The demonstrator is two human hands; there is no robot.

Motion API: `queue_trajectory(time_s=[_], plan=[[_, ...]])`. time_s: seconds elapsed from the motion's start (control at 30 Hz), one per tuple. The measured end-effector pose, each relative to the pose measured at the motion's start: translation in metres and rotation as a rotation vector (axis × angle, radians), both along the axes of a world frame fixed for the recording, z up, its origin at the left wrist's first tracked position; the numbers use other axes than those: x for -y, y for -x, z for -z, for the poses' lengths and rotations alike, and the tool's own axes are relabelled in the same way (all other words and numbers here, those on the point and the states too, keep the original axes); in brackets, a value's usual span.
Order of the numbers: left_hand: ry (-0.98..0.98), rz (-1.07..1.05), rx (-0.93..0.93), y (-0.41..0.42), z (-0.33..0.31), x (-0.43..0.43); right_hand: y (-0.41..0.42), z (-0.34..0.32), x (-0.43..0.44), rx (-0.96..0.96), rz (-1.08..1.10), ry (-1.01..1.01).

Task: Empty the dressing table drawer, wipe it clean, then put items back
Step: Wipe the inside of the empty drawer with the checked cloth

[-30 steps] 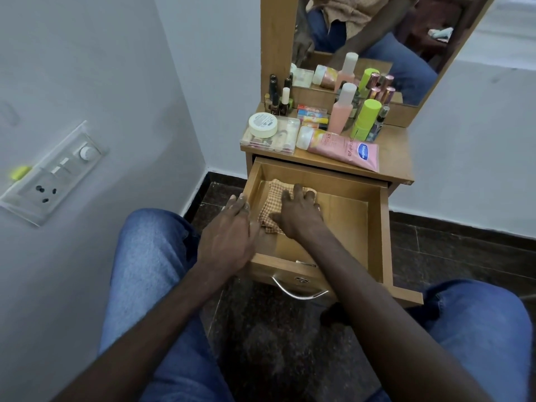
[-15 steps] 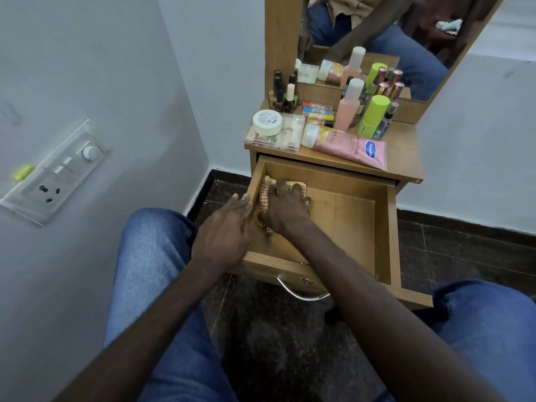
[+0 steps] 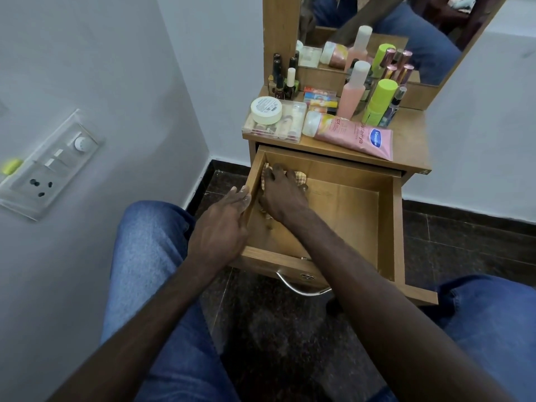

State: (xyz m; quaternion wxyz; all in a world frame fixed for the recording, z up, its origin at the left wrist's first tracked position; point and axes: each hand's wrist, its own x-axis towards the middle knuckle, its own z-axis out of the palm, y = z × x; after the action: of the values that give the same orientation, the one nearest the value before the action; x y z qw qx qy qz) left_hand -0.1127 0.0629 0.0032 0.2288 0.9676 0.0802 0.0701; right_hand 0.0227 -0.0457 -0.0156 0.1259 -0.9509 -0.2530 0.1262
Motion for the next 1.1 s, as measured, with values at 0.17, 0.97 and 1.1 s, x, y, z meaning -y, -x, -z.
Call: queue_trajectory(time_s=[0.17, 0.97, 1.1], plan=[[-0.004, -0.005, -0.009, -0.001, 0.000, 0.000, -0.006, -0.006, 0.009, -0.029, -0.027, 0.069], [-0.013, -0.019, -0.001, -0.002, 0.005, 0.000, 0.010, -0.018, 0.003, 0.122, -0.108, 0.270], [-0.012, -0.021, 0.001, 0.000, 0.009, -0.001, 0.015, -0.011, 0.001, 0.201, -0.041, 0.291]])
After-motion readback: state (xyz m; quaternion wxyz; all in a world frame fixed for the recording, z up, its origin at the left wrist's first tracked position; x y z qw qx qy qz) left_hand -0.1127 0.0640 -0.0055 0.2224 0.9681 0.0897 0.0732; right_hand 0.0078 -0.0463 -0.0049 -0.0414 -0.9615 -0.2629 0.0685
